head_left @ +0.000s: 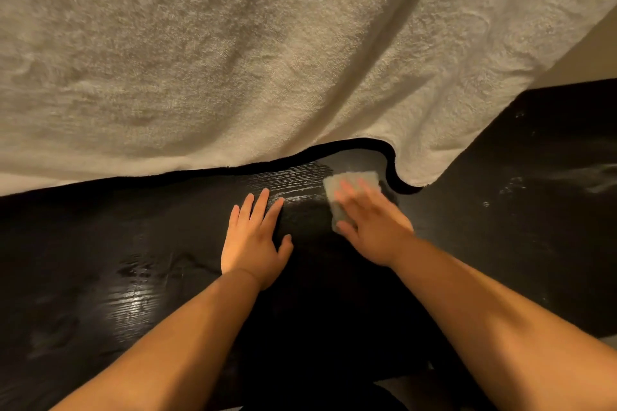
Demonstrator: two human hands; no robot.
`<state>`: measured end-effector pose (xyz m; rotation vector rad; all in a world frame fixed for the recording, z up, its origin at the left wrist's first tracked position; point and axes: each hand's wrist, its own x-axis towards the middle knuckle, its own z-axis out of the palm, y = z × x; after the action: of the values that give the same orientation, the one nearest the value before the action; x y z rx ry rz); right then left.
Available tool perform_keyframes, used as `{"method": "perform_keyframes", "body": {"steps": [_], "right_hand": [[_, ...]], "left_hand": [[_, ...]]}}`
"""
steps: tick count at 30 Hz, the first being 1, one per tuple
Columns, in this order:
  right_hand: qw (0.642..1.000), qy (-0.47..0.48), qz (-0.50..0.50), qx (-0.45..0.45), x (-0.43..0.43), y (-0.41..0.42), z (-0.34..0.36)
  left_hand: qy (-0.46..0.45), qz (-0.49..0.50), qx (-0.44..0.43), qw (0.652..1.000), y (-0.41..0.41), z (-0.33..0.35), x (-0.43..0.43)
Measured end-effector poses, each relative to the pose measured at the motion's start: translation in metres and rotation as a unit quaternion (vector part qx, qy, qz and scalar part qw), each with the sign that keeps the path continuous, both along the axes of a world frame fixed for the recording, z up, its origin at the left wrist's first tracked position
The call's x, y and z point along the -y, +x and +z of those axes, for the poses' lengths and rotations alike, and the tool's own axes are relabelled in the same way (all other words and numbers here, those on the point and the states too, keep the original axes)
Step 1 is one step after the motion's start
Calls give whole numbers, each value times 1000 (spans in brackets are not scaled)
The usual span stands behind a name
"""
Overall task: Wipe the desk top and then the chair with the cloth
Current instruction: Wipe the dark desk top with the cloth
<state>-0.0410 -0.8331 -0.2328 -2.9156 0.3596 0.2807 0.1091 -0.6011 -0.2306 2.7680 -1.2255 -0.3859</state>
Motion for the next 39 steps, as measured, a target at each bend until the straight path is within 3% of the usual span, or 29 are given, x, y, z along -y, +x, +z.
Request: {"method": "perform_keyframes", "body": {"steps": [3, 5, 8, 13, 18, 20, 27, 32, 36, 39], "right_hand": [[993, 29, -115, 4, 12, 11, 4], [991, 36, -132, -2, -2, 11, 9], [996, 66, -38, -43, -33, 0, 16], [996, 28, 80, -4, -13, -10, 2], [991, 53, -124, -8, 38, 44, -15], [988, 25, -154, -3, 29, 51, -16], [998, 28, 57, 21, -20, 8, -2], [998, 29, -46, 32, 42, 42, -9], [986, -14, -167, 2, 34, 77, -9], [999, 21, -43, 9, -6, 68, -2]], "left_hand": [[-3, 13, 8, 1000, -2, 1, 2], [-1, 28, 10, 1000, -4, 0, 4], [-19, 84, -2, 996, -12, 0, 15], [-28, 128, 15, 991, -24, -4, 26], [-26, 122, 31, 992, -23, -6, 24], [-25, 118, 31, 992, -23, -6, 24], [-21, 122, 31, 992, -22, -5, 25], [-15, 124, 23, 992, -21, -4, 25], [-7, 125, 26, 992, -21, -4, 27], [-2, 126, 28, 992, -21, -4, 28]]}}
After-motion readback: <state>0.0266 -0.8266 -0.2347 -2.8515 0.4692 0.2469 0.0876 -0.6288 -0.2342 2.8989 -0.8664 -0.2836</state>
